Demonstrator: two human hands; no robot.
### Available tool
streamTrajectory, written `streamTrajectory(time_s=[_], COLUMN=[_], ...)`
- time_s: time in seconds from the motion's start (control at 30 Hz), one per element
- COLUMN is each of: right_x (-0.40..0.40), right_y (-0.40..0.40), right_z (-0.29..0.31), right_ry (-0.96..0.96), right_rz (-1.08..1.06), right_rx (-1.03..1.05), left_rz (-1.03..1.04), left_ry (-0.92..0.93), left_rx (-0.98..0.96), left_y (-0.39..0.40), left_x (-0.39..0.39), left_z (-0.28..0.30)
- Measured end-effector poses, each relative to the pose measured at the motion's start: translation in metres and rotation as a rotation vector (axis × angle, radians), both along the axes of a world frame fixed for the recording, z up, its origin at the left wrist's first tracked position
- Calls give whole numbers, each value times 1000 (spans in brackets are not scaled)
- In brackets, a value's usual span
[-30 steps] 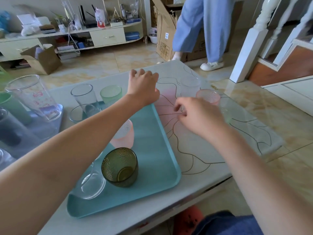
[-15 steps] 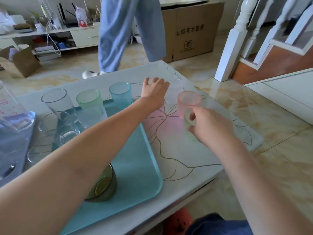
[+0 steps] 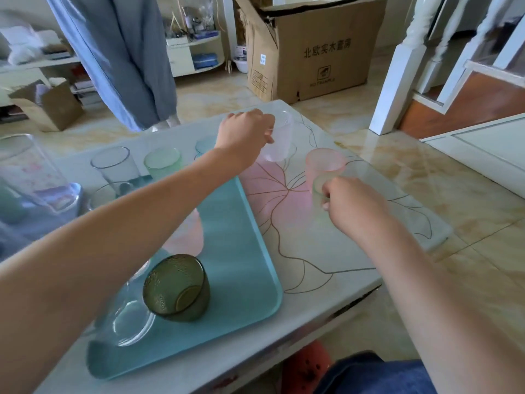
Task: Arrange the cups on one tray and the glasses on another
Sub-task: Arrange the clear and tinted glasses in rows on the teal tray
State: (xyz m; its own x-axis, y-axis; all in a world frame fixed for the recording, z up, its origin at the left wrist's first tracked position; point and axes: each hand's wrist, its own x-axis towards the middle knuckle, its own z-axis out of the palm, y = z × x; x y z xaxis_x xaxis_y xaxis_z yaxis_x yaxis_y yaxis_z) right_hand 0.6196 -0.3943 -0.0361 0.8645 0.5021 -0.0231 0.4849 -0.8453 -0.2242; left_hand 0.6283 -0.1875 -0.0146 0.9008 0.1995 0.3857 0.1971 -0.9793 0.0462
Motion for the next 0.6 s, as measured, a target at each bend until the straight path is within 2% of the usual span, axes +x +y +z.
streamTrajectory(time_s=[0.2, 0.37, 0.6], right_x=[-9, -32, -55], right_y=[3, 23, 49], right_z=[4, 13, 25], right_ry=[14, 45, 73], right_rz=[2, 78, 187], right_rx=[46, 90, 78], left_rz=[5, 68, 167], left_ry=[24, 143, 199], left_rx=[16, -39, -35], left_y=[17, 22, 29], left_x=[-74, -103, -102], left_z=[32, 10, -19])
